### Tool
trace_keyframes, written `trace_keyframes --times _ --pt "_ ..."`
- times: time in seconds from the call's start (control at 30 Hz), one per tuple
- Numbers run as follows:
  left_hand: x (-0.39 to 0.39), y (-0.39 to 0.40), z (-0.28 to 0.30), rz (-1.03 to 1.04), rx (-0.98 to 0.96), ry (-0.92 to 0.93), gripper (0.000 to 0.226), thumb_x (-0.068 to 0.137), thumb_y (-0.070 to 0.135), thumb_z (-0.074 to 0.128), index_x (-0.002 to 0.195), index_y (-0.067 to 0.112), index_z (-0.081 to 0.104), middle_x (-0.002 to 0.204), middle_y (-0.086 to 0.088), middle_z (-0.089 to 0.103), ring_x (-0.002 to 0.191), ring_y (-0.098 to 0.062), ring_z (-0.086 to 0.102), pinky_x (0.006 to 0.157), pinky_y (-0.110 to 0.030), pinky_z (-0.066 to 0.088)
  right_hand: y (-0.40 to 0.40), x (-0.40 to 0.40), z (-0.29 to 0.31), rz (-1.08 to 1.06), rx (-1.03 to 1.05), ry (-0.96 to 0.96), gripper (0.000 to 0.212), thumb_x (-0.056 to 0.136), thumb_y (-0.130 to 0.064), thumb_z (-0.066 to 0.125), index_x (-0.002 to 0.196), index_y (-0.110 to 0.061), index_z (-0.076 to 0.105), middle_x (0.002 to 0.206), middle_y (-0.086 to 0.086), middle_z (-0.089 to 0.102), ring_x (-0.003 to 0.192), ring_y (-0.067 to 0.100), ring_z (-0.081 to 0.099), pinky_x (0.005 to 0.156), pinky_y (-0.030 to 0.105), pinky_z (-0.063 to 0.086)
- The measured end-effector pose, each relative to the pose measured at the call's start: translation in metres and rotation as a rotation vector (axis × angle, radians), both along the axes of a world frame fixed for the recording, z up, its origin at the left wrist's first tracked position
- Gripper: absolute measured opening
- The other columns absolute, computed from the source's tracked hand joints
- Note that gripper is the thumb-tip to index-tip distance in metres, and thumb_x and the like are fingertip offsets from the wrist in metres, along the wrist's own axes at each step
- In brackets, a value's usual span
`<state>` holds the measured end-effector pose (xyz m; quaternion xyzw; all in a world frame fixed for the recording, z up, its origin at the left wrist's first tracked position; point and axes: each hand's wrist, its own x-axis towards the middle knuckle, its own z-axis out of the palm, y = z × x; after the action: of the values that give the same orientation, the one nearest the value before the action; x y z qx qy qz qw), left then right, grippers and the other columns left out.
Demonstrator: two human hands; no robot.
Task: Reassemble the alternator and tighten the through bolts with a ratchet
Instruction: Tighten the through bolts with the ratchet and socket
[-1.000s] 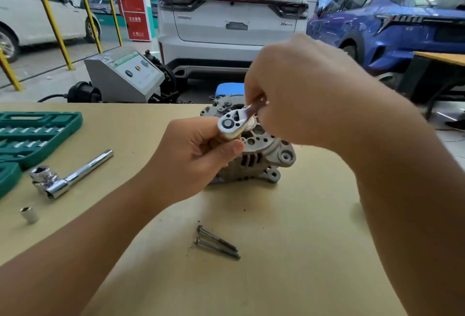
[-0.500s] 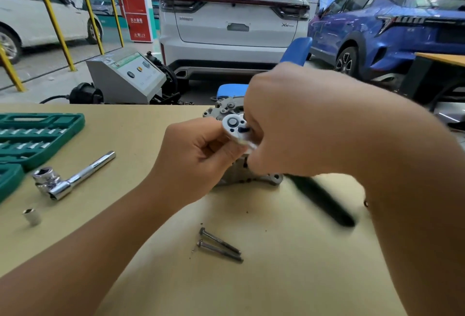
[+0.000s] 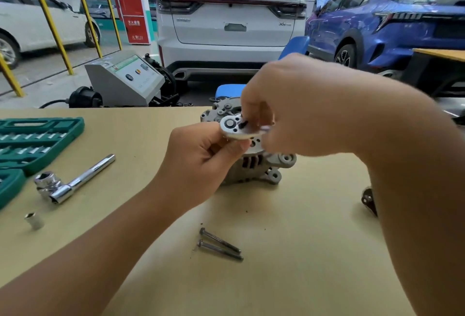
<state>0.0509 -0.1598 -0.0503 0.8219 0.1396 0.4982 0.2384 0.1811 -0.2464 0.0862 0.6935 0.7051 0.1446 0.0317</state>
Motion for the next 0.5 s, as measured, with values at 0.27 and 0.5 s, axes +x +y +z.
trace_keyframes --times 0.27,0.5 --pt "-0.004 0.0 0.005 0.058 0.067 -0.034 0.017 0.096 0.034 0.064 0.084 0.044 0.058 0.068 0.016 0.058 0.059 -0.009 0.056 0.056 -0.03 0.049 -0.017 -0.005 -0.008 0.085 -0.025 0.124 0.026 0.08 -0.037 0.071 0.077 -0.013 0.062 0.067 -0.004 0.055 0.061 0.015 0.053 0.052 0.026 0.045" --pt "-0.007 0.006 0.001 -0.01 0.041 0.029 0.022 0.094 0.022 0.069 0.075 0.012 0.068 0.066 0.002 0.058 0.06 -0.017 0.051 0.055 -0.038 0.045 -0.015 -0.004 -0.006 0.031 0.12 0.059 0.013 0.08 -0.032 0.064 0.075 -0.02 0.064 0.065 -0.005 0.057 0.058 0.018 0.059 0.056 0.047 0.051"
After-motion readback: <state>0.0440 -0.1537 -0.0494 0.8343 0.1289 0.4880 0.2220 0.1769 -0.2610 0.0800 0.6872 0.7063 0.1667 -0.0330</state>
